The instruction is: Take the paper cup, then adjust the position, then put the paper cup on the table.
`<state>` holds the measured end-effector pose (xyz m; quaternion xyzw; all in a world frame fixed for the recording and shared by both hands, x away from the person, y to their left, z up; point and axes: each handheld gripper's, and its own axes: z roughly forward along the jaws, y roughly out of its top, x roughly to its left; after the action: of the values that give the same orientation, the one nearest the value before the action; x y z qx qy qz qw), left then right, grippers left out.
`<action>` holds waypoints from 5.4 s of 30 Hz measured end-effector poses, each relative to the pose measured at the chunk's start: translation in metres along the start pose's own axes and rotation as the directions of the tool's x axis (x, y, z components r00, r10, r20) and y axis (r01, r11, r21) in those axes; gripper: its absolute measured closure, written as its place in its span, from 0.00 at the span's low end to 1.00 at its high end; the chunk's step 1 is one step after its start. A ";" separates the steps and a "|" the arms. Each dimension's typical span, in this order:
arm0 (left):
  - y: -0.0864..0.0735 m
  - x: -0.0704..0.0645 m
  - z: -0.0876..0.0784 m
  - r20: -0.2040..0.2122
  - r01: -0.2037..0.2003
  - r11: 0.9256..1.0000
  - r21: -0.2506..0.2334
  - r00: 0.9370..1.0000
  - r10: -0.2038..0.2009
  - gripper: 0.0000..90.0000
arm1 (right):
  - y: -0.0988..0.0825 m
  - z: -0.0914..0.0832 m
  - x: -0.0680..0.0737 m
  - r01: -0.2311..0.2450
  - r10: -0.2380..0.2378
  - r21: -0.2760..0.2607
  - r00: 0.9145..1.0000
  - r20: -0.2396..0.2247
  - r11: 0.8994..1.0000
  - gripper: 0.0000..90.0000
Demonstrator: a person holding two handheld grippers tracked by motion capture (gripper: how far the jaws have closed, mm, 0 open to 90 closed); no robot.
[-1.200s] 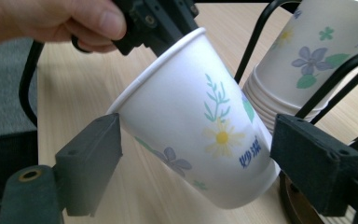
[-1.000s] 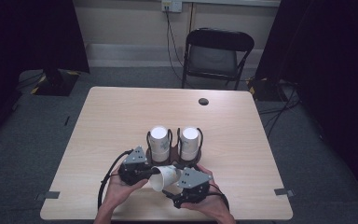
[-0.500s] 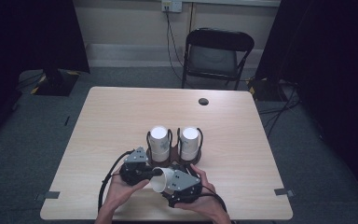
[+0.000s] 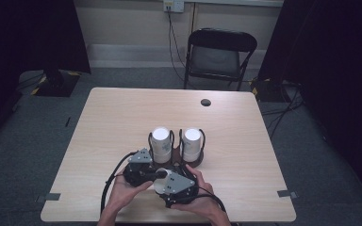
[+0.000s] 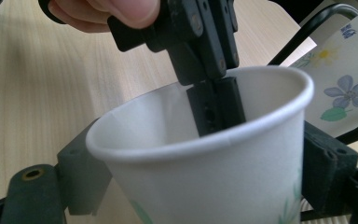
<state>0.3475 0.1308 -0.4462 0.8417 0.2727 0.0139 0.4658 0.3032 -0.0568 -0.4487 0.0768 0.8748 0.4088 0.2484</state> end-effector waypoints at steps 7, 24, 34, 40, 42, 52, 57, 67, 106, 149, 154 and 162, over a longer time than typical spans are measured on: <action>0.000 0.000 -0.001 -0.014 0.006 1.000 0.003 1.000 -0.006 0.97 | 0.003 -0.003 0.003 0.024 -0.024 -0.020 0.999 0.021 0.999 0.24; 0.001 -0.002 0.004 0.005 0.010 0.999 0.034 1.000 -0.010 0.97 | 0.003 -0.002 0.004 0.028 -0.028 -0.010 0.999 0.024 1.000 0.28; 0.002 -0.005 0.003 -0.025 0.007 1.000 0.010 1.000 -0.006 0.95 | 0.001 -0.004 0.002 -0.001 0.001 -0.025 1.000 0.016 1.000 0.30; 0.001 -0.005 0.000 -0.055 0.007 1.000 -0.030 0.998 -0.008 0.86 | 0.002 -0.007 -0.001 -0.032 0.034 -0.043 0.999 0.037 0.999 0.31; 0.001 -0.006 -0.001 -0.071 0.002 0.999 -0.049 0.997 -0.006 0.82 | 0.002 -0.008 -0.002 -0.042 0.044 -0.046 0.998 0.036 0.998 0.31; -0.006 -0.005 -0.003 -0.138 0.044 0.992 -0.118 0.989 -0.060 0.55 | -0.003 -0.008 -0.003 -0.094 0.096 -0.062 0.995 0.035 0.994 0.31; -0.007 -0.007 -0.006 -0.171 0.019 0.991 -0.136 0.984 -0.042 0.47 | -0.003 -0.010 -0.004 -0.119 0.121 -0.080 0.992 0.023 0.990 0.31; -0.009 -0.009 -0.009 -0.205 0.007 0.986 -0.167 0.978 -0.041 0.33 | -0.005 -0.010 -0.004 -0.130 0.133 -0.087 0.991 0.028 0.988 0.31; -0.051 0.010 -0.037 -0.400 -0.003 0.942 -0.337 0.906 -0.140 0.17 | -0.031 -0.026 -0.022 -0.317 0.325 -0.118 0.944 0.055 0.941 0.31; -0.084 0.013 -0.036 -0.588 -0.074 0.933 -0.351 0.793 -0.158 0.17 | -0.078 -0.080 -0.093 -0.581 0.624 -0.228 0.723 0.296 0.781 0.33; -0.085 0.012 -0.036 -0.587 -0.084 0.929 -0.361 0.795 -0.156 0.17 | -0.083 -0.077 -0.112 -0.589 0.637 -0.244 0.701 0.320 0.771 0.33; -0.087 0.014 -0.039 -0.572 -0.070 0.915 -0.397 0.799 -0.187 0.18 | -0.089 -0.069 -0.132 -0.601 0.653 -0.257 0.680 0.334 0.757 0.33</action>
<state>0.3096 0.2041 -0.4960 0.6719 0.4233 0.3196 0.5170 0.3888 -0.2066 -0.4296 0.4388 0.6963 0.4984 0.2725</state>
